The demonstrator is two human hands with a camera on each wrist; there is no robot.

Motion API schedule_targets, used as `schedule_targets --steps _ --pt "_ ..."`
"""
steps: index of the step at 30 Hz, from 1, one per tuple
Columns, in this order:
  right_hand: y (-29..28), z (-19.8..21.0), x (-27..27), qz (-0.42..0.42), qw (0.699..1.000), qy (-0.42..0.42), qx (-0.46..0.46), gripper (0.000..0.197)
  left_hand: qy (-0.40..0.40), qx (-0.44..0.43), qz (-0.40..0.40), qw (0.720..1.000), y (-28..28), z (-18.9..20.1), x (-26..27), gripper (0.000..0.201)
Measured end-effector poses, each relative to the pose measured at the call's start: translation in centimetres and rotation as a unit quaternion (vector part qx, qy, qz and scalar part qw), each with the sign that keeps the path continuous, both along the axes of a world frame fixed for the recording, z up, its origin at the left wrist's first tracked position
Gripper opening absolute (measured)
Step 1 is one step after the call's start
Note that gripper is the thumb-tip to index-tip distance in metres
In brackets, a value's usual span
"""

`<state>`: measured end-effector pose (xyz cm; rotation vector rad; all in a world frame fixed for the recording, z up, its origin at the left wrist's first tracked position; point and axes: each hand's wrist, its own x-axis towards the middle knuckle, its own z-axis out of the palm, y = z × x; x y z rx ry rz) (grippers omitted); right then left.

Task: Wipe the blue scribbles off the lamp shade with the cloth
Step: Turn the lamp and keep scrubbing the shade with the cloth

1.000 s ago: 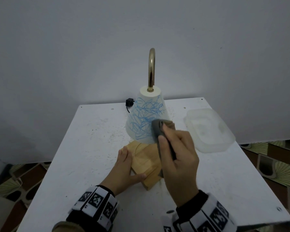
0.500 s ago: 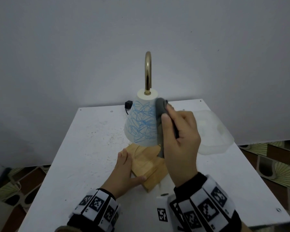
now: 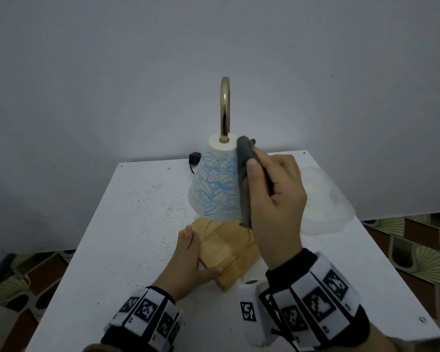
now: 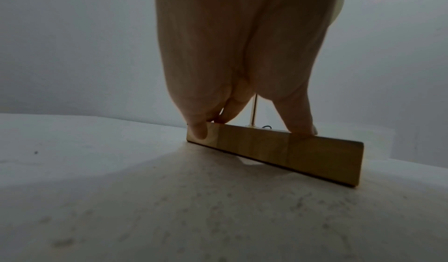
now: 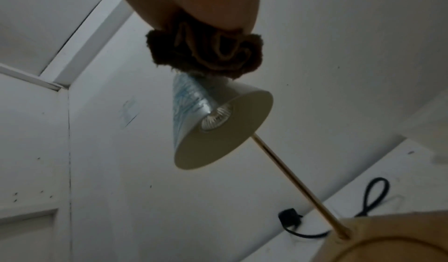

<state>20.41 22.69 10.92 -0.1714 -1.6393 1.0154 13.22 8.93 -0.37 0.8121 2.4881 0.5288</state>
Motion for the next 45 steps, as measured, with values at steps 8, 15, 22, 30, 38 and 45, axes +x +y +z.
schedule_targets --steps 8,15,22,30,38,45 --pt "1.4 -2.8 0.8 -0.029 0.998 -0.049 0.003 0.022 0.01 0.0 -0.007 1.0 0.1 0.2 0.0 0.103" --pt "1.5 1.0 -0.6 0.009 1.0 -0.029 -0.008 0.022 0.002 -0.005 -0.004 1.0 0.1 -0.2 -0.1 0.106" --pt "0.0 -1.1 1.3 0.007 0.998 -0.016 0.058 0.024 -0.007 -0.009 -0.003 1.0 0.1 -0.3 -0.3 0.114" --pt "2.1 -1.5 0.0 -0.007 0.998 -0.063 -0.02 0.023 0.01 0.014 -0.002 1.0 0.0 -0.1 0.0 0.107" --pt "0.1 0.1 0.5 0.022 0.999 -0.006 0.031 0.025 -0.003 0.017 -0.005 1.0 -0.2 -0.2 -0.3 0.141" --pt "2.1 -2.7 1.2 -0.01 0.997 -0.073 0.038 0.021 0.011 0.015 -0.001 1.0 0.0 0.0 -0.1 0.109"
